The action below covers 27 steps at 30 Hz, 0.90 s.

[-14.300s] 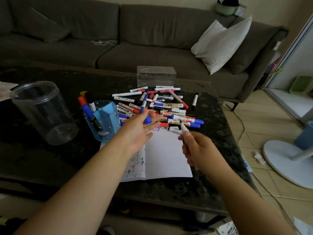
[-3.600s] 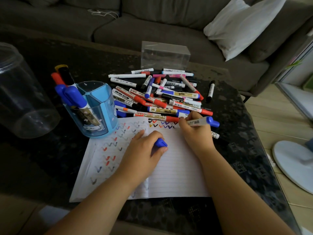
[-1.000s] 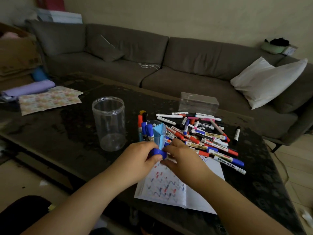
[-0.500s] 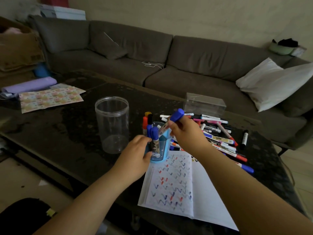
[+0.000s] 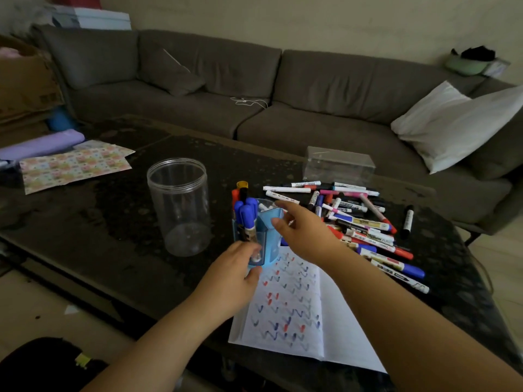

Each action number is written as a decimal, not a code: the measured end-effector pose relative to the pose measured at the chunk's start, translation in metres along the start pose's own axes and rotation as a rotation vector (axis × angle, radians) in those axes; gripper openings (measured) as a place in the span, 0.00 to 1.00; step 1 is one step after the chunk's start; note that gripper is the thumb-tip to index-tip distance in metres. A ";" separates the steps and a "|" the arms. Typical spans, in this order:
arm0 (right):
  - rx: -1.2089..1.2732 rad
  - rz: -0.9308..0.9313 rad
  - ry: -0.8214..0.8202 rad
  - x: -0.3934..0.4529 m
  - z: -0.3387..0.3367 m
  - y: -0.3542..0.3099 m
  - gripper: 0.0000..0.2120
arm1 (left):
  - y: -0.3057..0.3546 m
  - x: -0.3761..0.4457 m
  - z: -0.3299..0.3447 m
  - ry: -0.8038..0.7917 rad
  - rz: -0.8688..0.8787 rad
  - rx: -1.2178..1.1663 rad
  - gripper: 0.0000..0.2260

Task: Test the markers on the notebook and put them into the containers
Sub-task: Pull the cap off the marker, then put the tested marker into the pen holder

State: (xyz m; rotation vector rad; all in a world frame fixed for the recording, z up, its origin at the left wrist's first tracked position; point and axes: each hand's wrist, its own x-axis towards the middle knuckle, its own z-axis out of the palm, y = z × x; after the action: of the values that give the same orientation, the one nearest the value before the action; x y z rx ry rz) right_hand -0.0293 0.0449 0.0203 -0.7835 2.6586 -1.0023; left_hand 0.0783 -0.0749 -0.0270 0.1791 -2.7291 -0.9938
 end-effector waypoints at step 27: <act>-0.431 0.605 0.105 -0.068 -0.080 0.216 0.21 | 0.081 0.035 0.130 -0.215 0.254 -0.063 0.13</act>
State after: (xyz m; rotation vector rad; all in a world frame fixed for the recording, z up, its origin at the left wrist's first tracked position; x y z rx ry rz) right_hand -0.0884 0.2626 -0.0625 0.0471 2.9456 -0.3307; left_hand 0.0081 0.0601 -0.0648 -0.2950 -2.8100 -1.0766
